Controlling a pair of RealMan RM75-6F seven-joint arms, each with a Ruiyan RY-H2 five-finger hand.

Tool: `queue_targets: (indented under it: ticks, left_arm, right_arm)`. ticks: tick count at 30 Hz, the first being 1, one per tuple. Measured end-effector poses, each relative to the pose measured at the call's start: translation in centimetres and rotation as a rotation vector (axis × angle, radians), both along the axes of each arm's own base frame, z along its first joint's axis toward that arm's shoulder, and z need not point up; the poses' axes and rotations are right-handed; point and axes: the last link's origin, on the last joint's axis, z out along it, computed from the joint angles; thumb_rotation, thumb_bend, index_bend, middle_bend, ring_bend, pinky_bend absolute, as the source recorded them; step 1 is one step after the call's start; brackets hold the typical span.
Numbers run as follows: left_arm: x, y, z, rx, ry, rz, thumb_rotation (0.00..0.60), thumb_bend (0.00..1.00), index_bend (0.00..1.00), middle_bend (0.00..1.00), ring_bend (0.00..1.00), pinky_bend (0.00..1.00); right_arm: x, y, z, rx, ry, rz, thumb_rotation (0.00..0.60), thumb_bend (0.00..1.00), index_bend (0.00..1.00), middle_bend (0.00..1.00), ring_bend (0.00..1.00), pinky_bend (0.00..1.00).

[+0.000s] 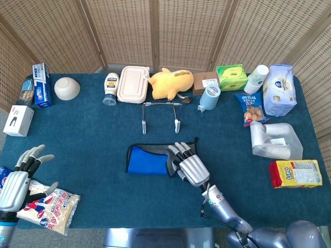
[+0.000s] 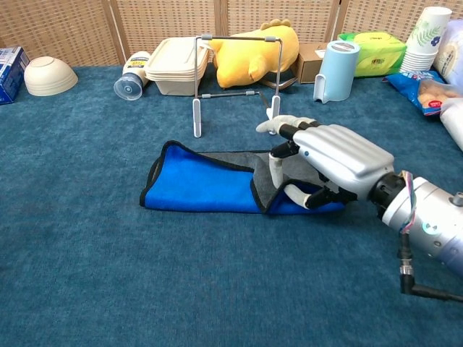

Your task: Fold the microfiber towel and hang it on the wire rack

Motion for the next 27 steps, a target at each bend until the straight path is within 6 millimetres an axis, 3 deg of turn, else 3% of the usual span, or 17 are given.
queue_targets:
  ticks: [12,27]
  left_arm:
    - [0.1,-0.1,0.0,0.001,-0.003,0.006,0.6,0.34,0.21,0.05,0.0,0.0]
    - [0.2,-0.2,-0.1,0.006,-0.003,0.009,0.6,0.34,0.2,0.05,0.0,0.0]
  right_arm:
    - [0.5,-1.2,0.7,0.041,-0.093,-0.08,0.6,0.44,0.69,0.13,0.0,0.0]
    - [0.6,-4.2,1.6,0.074,-0.159,-0.225,0.6,0.44,0.68,0.13,0.0,0.0]
